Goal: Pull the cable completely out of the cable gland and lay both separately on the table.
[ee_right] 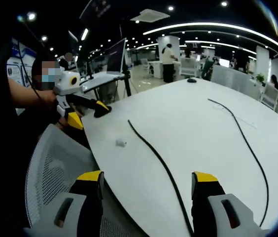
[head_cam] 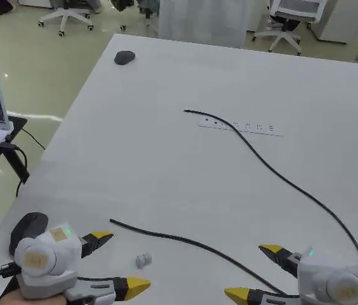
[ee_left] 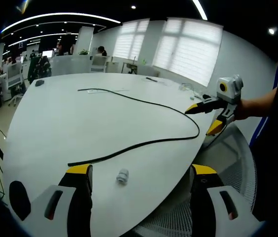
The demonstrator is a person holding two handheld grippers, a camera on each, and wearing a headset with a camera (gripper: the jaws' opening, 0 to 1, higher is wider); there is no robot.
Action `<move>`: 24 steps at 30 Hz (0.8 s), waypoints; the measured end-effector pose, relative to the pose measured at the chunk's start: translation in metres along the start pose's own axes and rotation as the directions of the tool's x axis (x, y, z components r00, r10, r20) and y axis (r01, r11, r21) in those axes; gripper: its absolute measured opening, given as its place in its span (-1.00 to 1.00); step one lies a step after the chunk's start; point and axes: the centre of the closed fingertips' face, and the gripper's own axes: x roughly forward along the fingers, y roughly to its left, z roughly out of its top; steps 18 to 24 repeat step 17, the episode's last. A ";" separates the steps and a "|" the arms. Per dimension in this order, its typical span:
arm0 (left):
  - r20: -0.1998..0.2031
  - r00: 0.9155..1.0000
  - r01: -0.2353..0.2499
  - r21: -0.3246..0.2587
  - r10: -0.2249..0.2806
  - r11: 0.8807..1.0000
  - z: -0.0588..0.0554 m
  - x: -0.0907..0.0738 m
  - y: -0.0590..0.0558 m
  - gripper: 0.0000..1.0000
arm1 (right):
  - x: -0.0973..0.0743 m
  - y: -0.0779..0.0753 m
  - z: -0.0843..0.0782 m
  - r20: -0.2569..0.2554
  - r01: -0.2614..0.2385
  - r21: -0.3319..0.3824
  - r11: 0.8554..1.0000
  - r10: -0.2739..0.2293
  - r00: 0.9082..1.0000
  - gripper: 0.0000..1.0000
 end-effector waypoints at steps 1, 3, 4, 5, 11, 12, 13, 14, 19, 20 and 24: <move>-0.009 1.000 0.004 -0.002 -0.005 1.000 -0.002 0.000 0.000 0.64 | 0.000 0.001 -0.003 -0.009 -0.009 0.003 1.000 0.009 1.000 0.50; -0.029 1.000 0.007 0.002 -0.006 1.000 -0.005 0.000 -0.001 0.66 | -0.002 0.003 -0.007 -0.018 -0.020 0.004 1.000 0.020 1.000 0.57; -0.038 0.999 0.007 0.001 -0.007 1.000 -0.006 -0.001 -0.001 0.67 | -0.003 0.003 -0.009 -0.021 -0.025 0.009 1.000 0.025 0.999 0.59; -0.044 0.999 0.007 -0.003 -0.007 1.000 -0.007 -0.001 -0.001 0.70 | -0.004 0.003 -0.009 -0.021 -0.026 0.010 1.000 0.027 0.999 0.61; -0.076 0.997 -0.003 -0.011 0.002 1.000 -0.012 -0.002 0.002 0.75 | -0.006 0.002 -0.018 -0.059 -0.025 0.056 0.998 0.028 0.998 0.71; -0.078 0.997 -0.005 -0.011 0.004 1.000 -0.012 -0.002 0.002 0.75 | -0.006 0.002 -0.018 -0.064 -0.025 0.068 0.997 0.029 0.998 0.74; -0.083 0.996 -0.012 -0.014 0.010 1.000 -0.012 -0.003 0.004 0.76 | -0.007 0.001 -0.021 -0.081 -0.016 0.081 0.997 0.022 0.996 0.75; -0.092 0.996 -0.017 -0.010 0.016 1.000 -0.013 -0.004 0.004 0.76 | -0.008 0.001 -0.022 -0.092 -0.015 0.078 0.997 0.023 0.996 0.76; -0.112 0.994 -0.014 -0.016 0.012 1.000 -0.016 -0.005 0.004 0.76 | -0.009 0.006 -0.024 -0.119 -0.028 0.064 0.998 0.036 0.992 0.81; -0.112 0.994 -0.014 -0.016 0.012 1.000 -0.016 -0.005 0.004 0.76 | -0.009 0.006 -0.024 -0.119 -0.028 0.064 0.998 0.036 0.992 0.81; -0.112 0.994 -0.014 -0.016 0.012 1.000 -0.016 -0.005 0.004 0.76 | -0.009 0.006 -0.024 -0.119 -0.028 0.064 0.998 0.036 0.992 0.81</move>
